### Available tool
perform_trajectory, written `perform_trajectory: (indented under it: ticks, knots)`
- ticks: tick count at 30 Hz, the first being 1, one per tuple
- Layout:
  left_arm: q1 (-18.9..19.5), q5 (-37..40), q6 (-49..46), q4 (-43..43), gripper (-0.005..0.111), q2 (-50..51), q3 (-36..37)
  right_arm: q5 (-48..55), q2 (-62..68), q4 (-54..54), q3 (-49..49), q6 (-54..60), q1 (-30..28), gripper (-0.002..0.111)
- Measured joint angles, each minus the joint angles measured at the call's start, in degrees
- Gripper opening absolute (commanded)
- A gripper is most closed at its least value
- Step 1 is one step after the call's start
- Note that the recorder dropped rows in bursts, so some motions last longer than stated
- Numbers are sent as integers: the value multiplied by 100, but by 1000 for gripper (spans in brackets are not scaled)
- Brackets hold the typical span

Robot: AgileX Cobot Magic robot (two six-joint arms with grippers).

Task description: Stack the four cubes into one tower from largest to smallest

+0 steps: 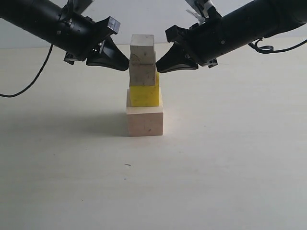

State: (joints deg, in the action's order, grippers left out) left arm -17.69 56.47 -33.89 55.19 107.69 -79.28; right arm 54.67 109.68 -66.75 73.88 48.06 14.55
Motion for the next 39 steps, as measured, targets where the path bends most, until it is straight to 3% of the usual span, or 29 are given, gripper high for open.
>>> perform_trajectory:
  ticks: [28, 39]
  knots:
    - [9, 0, 25, -30, 0, -57, 0, -82, 0, 129, 0, 0, 0, 0]
    - [364, -13, 133, -350, 0, -364, 56, -231, -305, 446, 0, -137, -96, 0]
